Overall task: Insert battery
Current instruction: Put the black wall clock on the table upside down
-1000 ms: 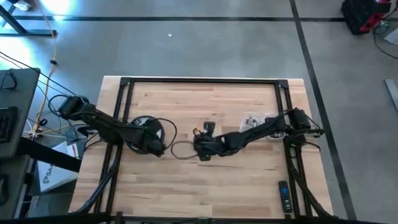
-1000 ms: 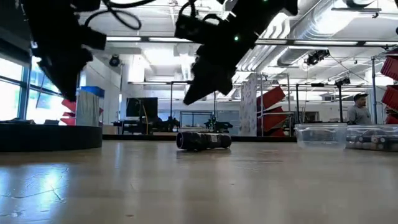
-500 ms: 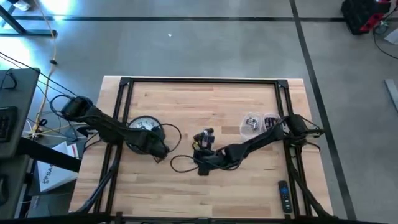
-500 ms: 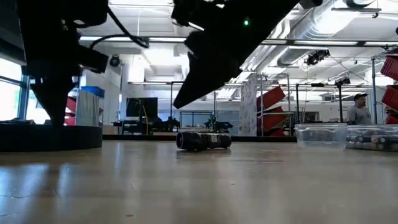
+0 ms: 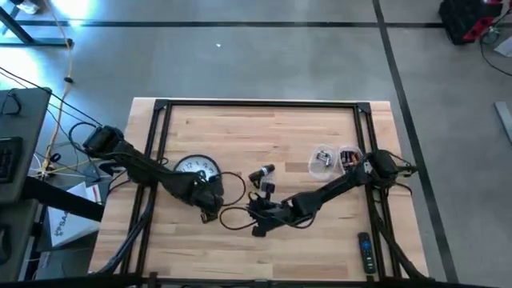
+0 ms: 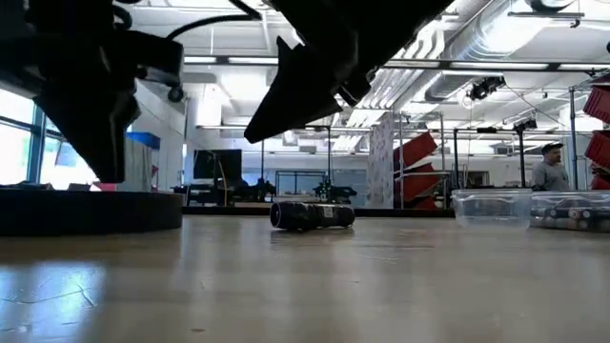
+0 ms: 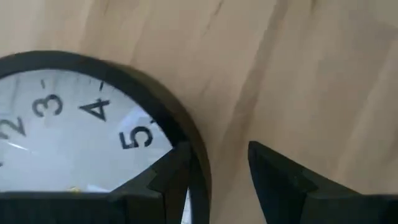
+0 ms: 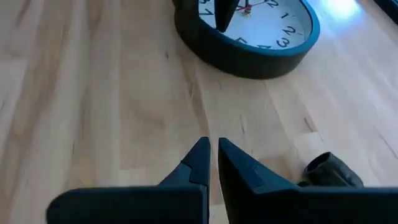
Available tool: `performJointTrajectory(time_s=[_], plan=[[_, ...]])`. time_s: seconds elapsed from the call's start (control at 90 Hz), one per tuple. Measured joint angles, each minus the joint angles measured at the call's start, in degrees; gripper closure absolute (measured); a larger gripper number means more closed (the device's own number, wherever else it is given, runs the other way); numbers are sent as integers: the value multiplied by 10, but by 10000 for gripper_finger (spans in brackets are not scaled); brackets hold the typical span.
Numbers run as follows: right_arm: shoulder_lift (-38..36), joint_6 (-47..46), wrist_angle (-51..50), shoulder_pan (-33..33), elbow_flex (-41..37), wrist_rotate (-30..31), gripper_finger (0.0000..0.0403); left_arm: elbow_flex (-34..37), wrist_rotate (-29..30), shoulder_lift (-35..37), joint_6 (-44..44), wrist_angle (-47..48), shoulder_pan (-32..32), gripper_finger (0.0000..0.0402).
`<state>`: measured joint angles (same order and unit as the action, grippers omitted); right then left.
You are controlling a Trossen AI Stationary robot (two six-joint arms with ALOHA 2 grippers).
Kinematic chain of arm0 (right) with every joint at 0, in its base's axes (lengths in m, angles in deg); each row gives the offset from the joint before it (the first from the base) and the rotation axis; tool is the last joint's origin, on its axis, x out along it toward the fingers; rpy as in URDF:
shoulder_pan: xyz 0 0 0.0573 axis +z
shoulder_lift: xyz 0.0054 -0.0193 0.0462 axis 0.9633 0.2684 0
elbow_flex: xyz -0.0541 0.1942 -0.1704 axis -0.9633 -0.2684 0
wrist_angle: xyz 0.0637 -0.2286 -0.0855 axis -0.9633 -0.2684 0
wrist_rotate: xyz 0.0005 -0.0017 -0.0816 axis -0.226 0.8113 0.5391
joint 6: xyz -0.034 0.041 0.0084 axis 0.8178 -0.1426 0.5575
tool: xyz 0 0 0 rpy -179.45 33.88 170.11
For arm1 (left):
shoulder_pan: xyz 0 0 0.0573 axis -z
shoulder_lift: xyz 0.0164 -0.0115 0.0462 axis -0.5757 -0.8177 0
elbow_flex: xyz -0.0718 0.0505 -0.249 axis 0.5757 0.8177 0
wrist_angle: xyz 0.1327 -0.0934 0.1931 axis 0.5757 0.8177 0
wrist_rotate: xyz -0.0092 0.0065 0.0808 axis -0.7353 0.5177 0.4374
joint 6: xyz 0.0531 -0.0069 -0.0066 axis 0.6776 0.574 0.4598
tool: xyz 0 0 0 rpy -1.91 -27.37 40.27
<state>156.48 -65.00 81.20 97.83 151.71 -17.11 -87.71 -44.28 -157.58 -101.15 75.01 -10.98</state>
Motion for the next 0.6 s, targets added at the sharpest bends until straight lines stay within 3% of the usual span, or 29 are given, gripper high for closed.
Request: performJointTrajectory(time_s=[0.233, 0.356, 0.433, 0.6], plan=[[15, 20, 18, 0, 0, -2, 403, -38, 75, 19, -67, 200, -12, 259], [41, 41, 63, -8, 0, -7, 402, -34, 45, 18, -153, 299, -63, 265], [60, 58, 95, -15, 0, -26, 402, -17, 14, 16, -127, 291, -90, 275], [78, 75, 110, -26, 0, -42, 402, 20, -39, 16, -17, 183, -115, 294]])
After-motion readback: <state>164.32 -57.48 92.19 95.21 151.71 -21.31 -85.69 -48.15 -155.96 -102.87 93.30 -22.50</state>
